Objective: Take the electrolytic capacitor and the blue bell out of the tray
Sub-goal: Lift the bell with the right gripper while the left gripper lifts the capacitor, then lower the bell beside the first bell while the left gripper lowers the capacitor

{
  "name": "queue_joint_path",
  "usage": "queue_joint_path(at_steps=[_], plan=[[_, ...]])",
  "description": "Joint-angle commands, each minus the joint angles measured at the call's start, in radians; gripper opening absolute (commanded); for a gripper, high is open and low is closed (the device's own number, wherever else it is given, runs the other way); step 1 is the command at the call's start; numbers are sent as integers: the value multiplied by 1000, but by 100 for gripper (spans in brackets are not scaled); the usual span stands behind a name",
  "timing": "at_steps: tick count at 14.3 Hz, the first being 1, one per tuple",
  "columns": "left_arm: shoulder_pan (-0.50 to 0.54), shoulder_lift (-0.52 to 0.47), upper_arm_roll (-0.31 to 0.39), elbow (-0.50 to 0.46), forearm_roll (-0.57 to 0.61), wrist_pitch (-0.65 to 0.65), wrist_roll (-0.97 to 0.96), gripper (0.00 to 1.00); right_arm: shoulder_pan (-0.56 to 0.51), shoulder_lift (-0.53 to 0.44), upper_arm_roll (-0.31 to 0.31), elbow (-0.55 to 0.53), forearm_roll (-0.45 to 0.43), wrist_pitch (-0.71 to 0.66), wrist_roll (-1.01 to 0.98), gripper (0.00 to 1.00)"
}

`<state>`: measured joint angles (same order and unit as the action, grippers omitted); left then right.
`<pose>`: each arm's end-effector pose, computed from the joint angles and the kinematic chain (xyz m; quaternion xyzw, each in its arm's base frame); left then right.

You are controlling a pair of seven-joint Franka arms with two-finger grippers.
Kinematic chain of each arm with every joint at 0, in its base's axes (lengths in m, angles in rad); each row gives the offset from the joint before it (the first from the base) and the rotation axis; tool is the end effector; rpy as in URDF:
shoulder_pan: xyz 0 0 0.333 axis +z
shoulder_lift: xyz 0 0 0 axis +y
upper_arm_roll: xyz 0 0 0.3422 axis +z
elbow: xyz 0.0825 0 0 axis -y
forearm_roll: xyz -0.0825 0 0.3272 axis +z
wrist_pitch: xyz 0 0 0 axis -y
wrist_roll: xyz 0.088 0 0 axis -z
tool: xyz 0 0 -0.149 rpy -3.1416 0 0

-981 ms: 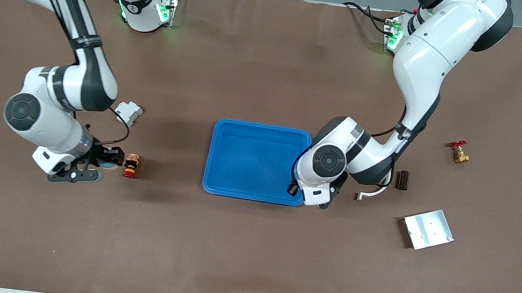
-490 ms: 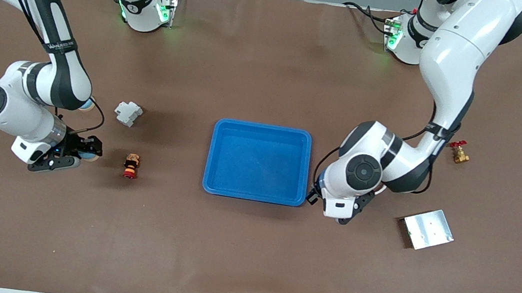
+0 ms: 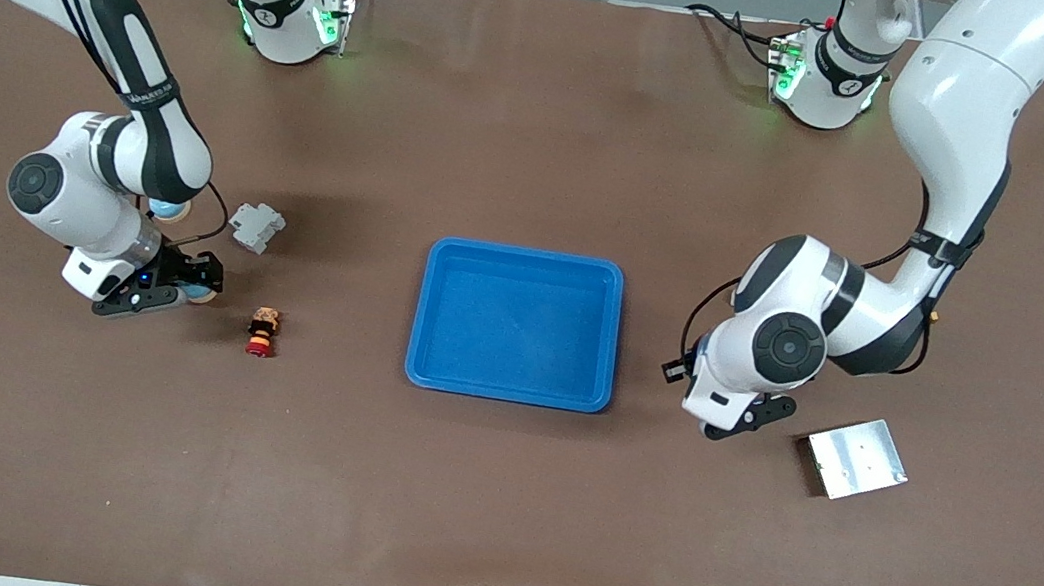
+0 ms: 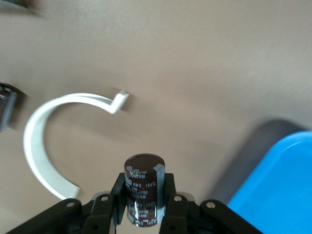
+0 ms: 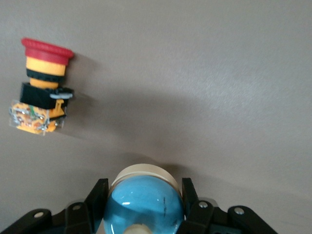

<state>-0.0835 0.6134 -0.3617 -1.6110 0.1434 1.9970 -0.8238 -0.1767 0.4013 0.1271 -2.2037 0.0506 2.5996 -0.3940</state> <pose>0.5849 -0.2311 0.2853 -0.9798 -0.1724 0.0997 0.0202 0.5346 -0.0267 0.2290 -0.9887 -0.1449 -0.0068 0.0372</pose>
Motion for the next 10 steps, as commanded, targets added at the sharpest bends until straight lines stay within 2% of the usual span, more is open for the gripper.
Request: queue_joint_path(at_steps=[1, 4, 10], plan=[[42, -87, -6, -113, 2, 52, 182, 6, -17, -29, 14, -37, 17, 14, -26, 0], [63, -98, -6, -162, 2, 134, 303, 7, -17, -9, 14, -36, 8, 14, -28, 0], [74, -118, -3, -282, 10, 223, 327, 5, -26, 7, 8, -34, 2, 46, -80, 0]])
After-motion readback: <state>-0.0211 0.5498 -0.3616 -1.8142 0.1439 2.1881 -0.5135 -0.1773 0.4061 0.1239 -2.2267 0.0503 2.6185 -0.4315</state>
